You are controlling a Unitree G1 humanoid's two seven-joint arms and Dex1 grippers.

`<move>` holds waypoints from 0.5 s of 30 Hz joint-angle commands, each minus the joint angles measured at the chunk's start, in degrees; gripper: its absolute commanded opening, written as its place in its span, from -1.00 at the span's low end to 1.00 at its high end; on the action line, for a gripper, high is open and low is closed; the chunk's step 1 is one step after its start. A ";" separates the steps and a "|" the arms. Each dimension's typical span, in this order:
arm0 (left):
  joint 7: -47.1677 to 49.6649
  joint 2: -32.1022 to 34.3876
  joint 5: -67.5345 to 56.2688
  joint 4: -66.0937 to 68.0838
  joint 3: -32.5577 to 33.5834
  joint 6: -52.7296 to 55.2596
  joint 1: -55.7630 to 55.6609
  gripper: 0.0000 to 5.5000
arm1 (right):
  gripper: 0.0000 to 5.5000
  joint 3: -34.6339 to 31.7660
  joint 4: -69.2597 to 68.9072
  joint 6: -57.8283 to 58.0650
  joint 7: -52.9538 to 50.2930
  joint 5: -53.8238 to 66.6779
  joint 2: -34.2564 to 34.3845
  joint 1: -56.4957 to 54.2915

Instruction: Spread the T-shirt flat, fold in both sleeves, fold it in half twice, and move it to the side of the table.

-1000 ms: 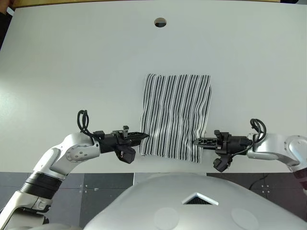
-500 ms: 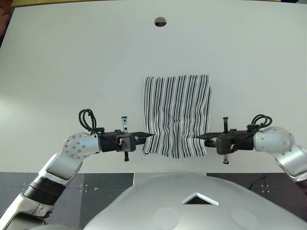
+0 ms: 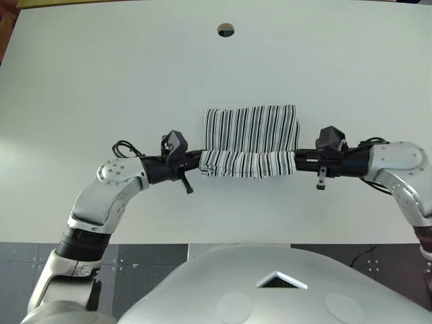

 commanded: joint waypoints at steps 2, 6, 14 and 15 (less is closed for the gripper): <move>4.73 -5.49 -2.45 0.81 1.37 8.57 -4.19 -0.96 | -0.91 -1.17 4.14 7.15 -1.97 1.62 4.35 -5.05; 6.53 -8.02 -3.76 1.88 3.08 13.18 -5.64 -0.96 | -0.91 -1.42 6.98 14.63 -4.56 2.15 7.18 -8.34; 12.33 -15.02 -4.49 9.10 8.35 17.18 -9.72 -0.96 | -0.91 -4.51 17.44 23.39 -11.19 2.49 15.59 -14.68; 13.31 -15.91 -4.60 10.55 9.48 17.45 -10.52 -0.96 | -0.91 -5.19 19.48 23.28 -12.55 1.82 16.55 -15.32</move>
